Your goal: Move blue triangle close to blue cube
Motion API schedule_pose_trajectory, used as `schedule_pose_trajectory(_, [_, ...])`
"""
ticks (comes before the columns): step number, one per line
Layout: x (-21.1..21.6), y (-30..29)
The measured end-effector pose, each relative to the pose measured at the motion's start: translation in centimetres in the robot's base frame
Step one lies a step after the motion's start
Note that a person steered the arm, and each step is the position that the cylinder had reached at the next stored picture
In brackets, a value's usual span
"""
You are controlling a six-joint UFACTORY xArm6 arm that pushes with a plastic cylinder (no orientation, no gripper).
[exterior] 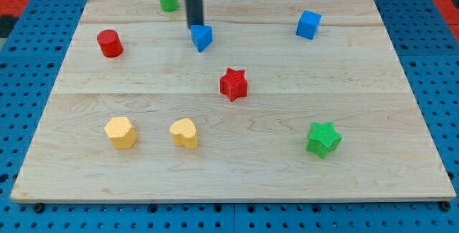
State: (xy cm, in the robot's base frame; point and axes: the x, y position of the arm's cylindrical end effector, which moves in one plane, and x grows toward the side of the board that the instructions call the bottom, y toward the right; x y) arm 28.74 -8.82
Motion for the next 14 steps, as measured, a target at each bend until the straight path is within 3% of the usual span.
schedule_pose_trajectory(1, [1.0, -2.8])
schedule_pose_trajectory(3, [1.6, 6.9])
schedule_pose_trajectory(5, [6.4, 2.3])
schedule_pose_trajectory(6, [7.2, 3.6])
schedule_pose_trajectory(7, [6.9, 8.5])
schedule_pose_trajectory(12, [7.4, 12.0])
schedule_pose_trajectory(14, [6.8, 18.5])
